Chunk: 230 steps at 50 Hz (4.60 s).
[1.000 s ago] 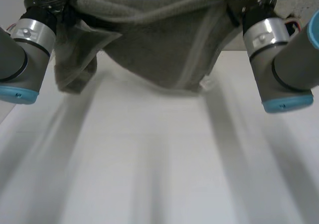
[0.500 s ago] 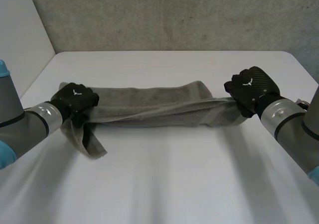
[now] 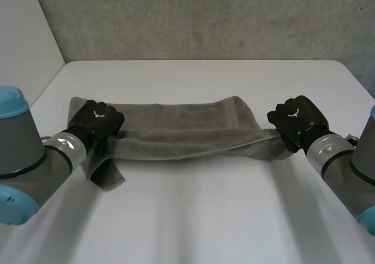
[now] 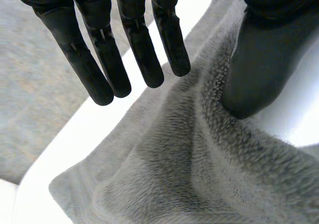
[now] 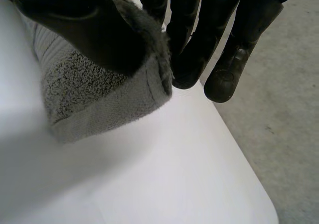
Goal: Fold the towel.
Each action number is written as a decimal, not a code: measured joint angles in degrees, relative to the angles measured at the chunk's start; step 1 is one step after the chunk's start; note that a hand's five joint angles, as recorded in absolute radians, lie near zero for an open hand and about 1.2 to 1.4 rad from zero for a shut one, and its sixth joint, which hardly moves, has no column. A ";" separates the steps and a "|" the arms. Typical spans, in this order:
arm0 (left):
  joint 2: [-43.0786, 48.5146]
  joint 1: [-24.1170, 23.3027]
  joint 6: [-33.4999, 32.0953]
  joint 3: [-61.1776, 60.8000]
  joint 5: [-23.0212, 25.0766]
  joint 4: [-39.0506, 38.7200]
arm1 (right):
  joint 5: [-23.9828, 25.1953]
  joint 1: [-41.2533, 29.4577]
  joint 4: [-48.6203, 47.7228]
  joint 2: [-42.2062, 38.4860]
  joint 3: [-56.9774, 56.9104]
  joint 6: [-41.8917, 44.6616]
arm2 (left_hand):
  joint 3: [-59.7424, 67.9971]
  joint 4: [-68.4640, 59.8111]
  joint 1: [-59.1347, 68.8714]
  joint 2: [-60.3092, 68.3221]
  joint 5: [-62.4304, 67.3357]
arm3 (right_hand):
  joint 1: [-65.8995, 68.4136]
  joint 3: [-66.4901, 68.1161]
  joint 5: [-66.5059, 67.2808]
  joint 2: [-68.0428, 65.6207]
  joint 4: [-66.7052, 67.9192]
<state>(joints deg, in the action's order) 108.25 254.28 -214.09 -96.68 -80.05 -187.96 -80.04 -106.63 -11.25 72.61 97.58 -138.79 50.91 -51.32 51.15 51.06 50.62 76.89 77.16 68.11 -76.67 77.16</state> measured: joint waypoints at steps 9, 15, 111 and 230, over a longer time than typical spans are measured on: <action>-10.86 -1.01 7.68 -7.83 -1.90 -1.26 | -1.17 -0.23 -1.15 -0.84 0.40 -0.17 | -1.29 0.85 -1.11 -1.20 -1.20 | 0.00 0.00 0.02 0.00 0.00; -16.13 -0.60 12.78 -13.95 -2.85 -0.15 | -1.21 -0.46 -1.11 -1.97 0.43 -0.15 | -0.90 0.85 -1.10 -0.94 -0.40 | 0.00 0.00 0.09 0.00 0.00; -5.66 -8.37 18.47 -12.47 -16.42 -9.36 | -1.08 -0.48 -1.32 -2.58 1.18 0.13 | -8.53 8.09 -8.28 -7.96 -8.78 | 0.00 0.02 0.17 -0.23 0.07; -1.47 4.43 -10.03 -1.74 -7.58 5.09 | -1.45 0.60 16.81 -6.60 -25.23 -0.54 | 16.54 -16.26 16.23 16.31 16.79 | 0.02 0.00 0.24 -0.48 0.12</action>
<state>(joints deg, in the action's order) 106.78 258.72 -224.12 -98.42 -87.64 -182.87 -81.49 -106.02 5.56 66.00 72.36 -139.33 67.45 -67.57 67.38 67.37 67.40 76.91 77.16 68.35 -77.14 77.28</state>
